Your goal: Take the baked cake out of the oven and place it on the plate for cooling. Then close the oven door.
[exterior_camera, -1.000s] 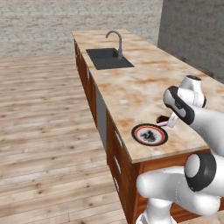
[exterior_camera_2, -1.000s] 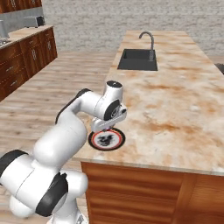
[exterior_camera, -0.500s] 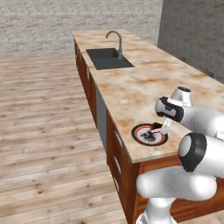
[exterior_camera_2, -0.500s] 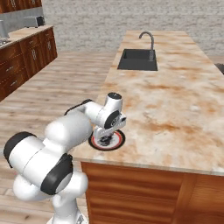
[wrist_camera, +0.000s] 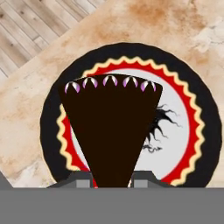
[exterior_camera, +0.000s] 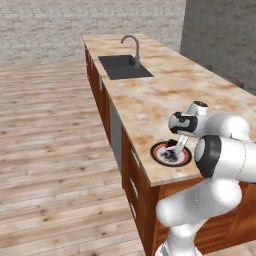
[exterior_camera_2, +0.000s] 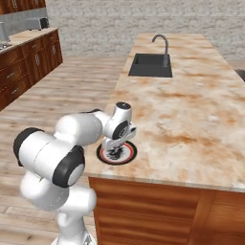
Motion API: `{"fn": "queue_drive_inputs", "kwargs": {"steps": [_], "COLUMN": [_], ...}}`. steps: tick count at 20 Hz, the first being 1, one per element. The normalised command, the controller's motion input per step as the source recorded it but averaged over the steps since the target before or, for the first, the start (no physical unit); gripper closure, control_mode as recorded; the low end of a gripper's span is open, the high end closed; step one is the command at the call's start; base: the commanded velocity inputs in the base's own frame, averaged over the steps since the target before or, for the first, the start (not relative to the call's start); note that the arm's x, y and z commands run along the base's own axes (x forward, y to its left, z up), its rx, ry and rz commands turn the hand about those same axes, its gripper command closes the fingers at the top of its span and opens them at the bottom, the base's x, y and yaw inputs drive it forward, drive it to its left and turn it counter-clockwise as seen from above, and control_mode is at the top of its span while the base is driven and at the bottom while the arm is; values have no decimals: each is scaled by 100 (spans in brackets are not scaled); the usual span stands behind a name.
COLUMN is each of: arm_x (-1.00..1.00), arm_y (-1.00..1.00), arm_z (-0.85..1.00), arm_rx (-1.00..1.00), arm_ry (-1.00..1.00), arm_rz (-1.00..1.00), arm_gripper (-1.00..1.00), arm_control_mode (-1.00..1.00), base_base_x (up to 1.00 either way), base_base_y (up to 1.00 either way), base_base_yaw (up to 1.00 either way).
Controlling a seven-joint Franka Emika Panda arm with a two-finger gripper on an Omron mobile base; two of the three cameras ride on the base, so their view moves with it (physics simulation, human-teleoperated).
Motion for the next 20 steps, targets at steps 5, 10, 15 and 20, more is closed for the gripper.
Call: {"fn": "queue_drive_inputs", "kwargs": {"steps": [5,10,15,20], "arm_x": [7,0,0,0], "arm_y": [0,0,0,0], "arm_z": [-3,-19,-27,-22], "arm_rx": [0,0,0,0], "arm_ry": [2,4,3,3], "arm_rz": [0,0,0,0], "arm_gripper": [100,100,100,100], "arm_control_mode": [-100,-100,-100,-100], "base_base_x": [0,0,0,0], "base_base_y": [0,0,0,0], "base_base_yaw": [0,0,0,0]}}
